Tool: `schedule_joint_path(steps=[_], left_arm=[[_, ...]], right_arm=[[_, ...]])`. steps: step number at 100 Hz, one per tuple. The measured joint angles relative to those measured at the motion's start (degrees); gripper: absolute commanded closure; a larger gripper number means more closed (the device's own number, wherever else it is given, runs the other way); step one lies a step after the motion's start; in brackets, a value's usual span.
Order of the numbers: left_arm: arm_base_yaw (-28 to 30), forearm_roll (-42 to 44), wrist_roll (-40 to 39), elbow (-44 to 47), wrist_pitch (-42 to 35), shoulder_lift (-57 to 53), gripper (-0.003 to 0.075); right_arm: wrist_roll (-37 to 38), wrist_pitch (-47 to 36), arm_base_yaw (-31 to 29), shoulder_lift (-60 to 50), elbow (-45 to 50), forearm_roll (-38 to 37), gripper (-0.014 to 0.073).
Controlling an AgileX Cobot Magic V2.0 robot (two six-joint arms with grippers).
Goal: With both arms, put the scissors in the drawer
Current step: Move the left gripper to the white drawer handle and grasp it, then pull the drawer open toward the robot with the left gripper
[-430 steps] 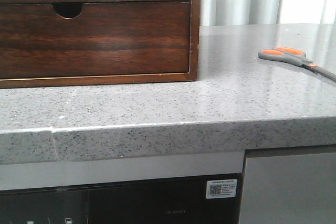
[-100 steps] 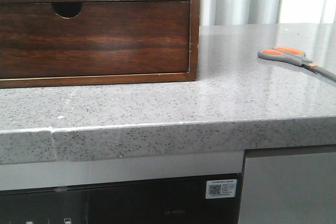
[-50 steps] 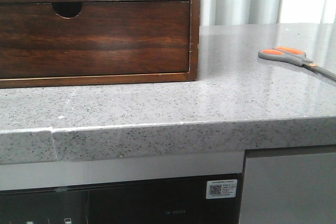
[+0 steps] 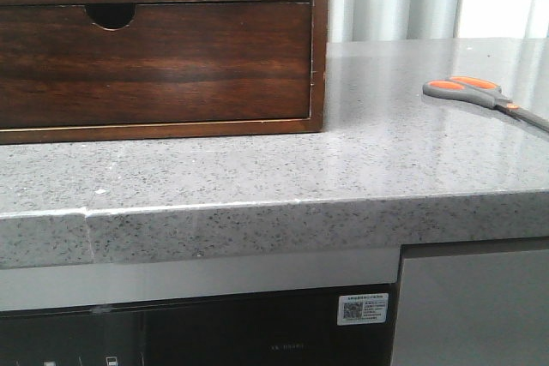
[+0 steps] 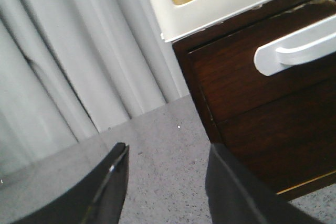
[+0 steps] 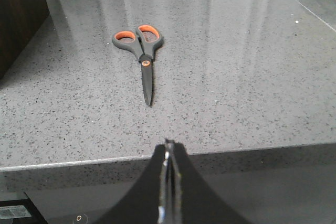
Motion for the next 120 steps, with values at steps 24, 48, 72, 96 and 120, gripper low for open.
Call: schedule_joint_path(steps=[24, 48, 72, 96, 120], left_arm=[[-0.4, 16.26, 0.12, -2.44, -13.22, 11.9, 0.0391], [-2.63, 27.78, 0.12, -7.96, -21.42, 21.56, 0.0392], [-2.63, 33.74, 2.12, -12.02, -27.76, 31.7, 0.0392], [-2.63, 34.1, 2.97, -16.0, -30.13, 39.62, 0.0392], [-4.31, 34.5, 5.01, -19.52, -30.24, 44.91, 0.0393]], right_arm=[[0.0, 0.0, 0.0, 0.0, 0.0, 0.0, 0.066], [0.0, 0.0, 0.0, 0.0, 0.0, 0.0, 0.066], [0.0, 0.0, 0.0, 0.0, 0.0, 0.0, 0.066], [0.0, 0.0, 0.0, 0.0, 0.0, 0.0, 0.066], [0.0, 0.0, 0.0, 0.0, 0.0, 0.0, 0.066]])
